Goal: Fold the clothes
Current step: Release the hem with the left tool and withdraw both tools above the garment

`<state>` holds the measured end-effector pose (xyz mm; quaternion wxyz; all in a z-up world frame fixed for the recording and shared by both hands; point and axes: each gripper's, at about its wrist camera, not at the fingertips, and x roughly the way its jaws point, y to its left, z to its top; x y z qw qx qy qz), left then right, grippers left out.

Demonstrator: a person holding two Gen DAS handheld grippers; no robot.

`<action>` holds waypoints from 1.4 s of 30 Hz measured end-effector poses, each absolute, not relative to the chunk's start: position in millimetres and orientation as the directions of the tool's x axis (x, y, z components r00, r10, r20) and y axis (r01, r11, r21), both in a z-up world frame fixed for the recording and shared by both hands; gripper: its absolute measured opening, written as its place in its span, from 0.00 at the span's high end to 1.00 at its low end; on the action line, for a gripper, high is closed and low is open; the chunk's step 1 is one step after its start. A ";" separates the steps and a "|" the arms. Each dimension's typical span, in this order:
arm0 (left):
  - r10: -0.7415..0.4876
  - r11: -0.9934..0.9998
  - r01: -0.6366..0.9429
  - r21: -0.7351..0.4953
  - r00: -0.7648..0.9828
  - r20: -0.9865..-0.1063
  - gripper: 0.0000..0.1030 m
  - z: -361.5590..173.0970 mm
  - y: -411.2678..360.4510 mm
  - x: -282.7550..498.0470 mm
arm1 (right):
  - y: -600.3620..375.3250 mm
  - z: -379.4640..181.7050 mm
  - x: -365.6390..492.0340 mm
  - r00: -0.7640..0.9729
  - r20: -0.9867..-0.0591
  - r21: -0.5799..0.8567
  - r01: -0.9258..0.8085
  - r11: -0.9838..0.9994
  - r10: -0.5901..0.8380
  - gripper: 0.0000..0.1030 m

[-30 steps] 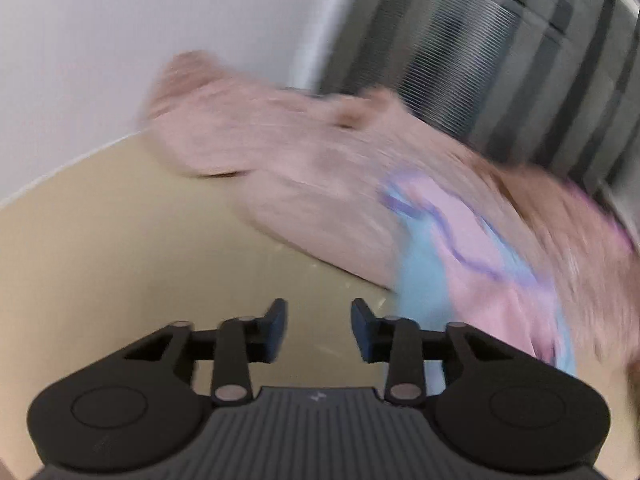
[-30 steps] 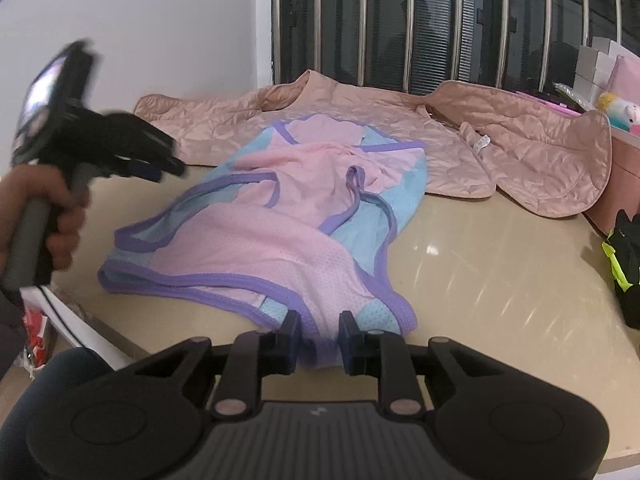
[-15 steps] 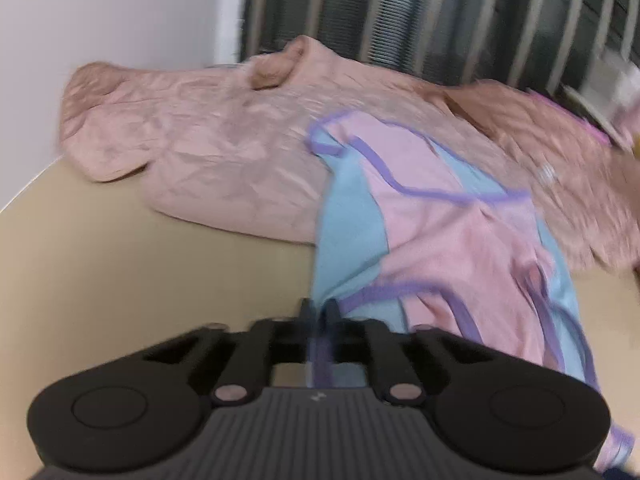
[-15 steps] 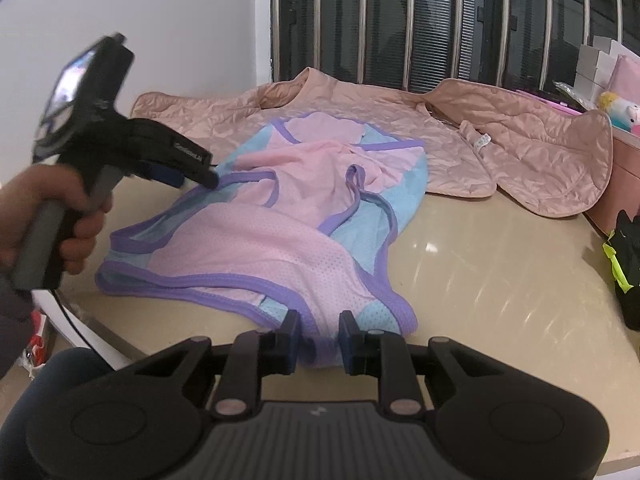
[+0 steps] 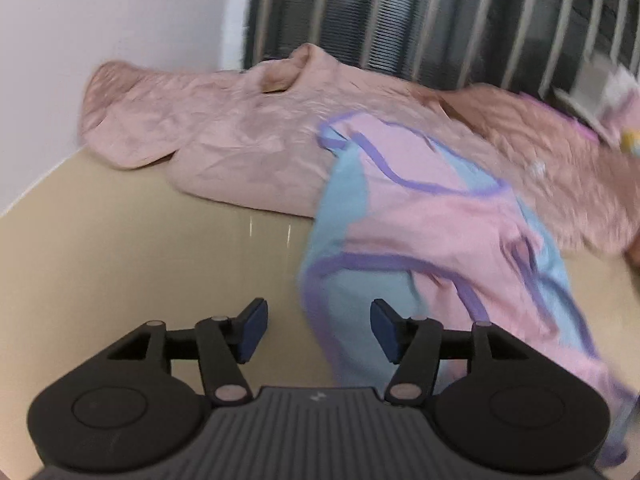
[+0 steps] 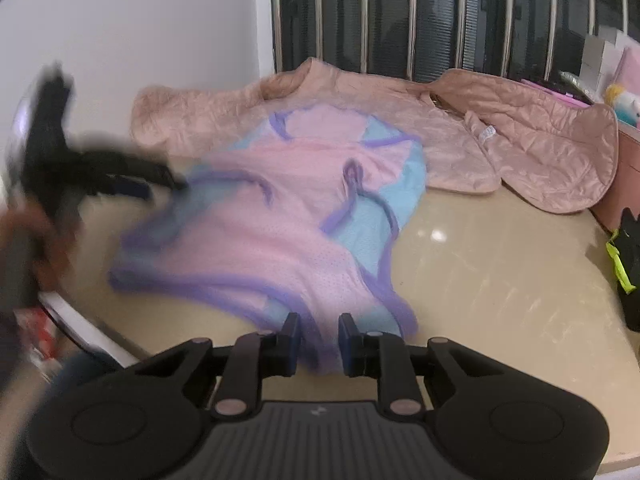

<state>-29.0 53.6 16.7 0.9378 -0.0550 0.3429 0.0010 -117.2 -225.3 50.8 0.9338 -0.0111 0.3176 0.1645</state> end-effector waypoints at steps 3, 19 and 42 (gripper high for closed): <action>-0.009 0.995 -0.059 -0.086 0.772 -0.636 0.44 14.3 47.6 -26.9 | -222.3 69.3 -84.8 0.802 -0.540 -0.014 -0.311 0.950 0.255 0.81; 0.043 0.997 -0.072 -0.021 0.784 -0.619 0.77 12.7 54.9 -27.8 | -271.6 24.1 21.0 0.796 -0.592 0.183 -0.018 0.983 0.124 0.99; -0.040 0.998 -0.001 -0.060 0.730 -0.683 0.41 23.8 39.7 -105.8 | -283.0 25.2 -91.7 0.776 -0.622 0.131 -0.027 0.991 0.104 0.89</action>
